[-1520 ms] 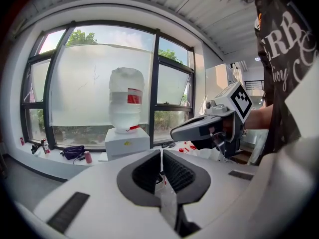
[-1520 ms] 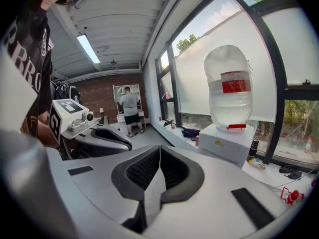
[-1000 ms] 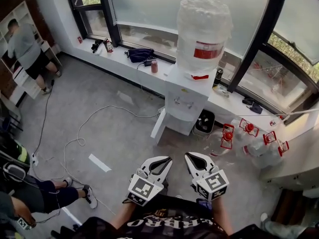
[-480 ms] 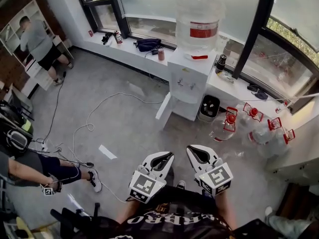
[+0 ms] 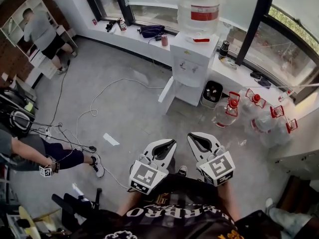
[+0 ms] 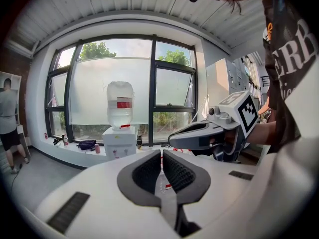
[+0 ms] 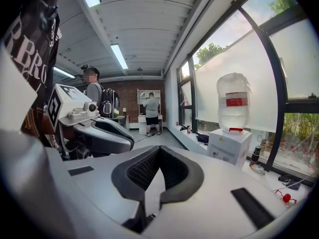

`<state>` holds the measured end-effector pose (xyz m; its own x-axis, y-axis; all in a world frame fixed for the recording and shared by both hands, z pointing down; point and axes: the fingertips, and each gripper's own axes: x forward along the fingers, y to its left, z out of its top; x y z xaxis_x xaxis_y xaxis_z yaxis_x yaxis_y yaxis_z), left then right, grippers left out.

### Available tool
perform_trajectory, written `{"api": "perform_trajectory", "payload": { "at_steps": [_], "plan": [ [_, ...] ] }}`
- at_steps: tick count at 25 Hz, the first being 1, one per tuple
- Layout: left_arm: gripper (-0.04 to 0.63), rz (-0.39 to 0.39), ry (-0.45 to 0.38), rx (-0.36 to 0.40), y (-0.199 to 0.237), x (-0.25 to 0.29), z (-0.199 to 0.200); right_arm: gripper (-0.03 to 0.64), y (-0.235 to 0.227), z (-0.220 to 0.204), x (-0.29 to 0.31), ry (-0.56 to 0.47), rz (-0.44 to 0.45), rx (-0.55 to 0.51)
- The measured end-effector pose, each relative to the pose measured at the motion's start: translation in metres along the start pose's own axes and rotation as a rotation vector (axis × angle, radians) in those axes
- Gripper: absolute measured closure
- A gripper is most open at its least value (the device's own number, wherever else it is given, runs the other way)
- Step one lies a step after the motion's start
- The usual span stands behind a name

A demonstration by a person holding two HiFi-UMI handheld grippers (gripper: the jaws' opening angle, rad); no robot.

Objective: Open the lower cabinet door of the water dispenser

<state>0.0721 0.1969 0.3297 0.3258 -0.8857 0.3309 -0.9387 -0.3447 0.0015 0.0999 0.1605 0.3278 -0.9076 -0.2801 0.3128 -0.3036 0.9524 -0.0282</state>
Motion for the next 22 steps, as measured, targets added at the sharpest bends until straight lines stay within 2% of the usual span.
{"api": "perform_trajectory", "payload": {
  "at_steps": [22],
  "plan": [
    [0.569, -0.005, -0.008, 0.027, -0.028, -0.023, -0.011, 0.603, 0.008, -0.011, -0.012, -0.013, -0.027, -0.017]
  ]
}}
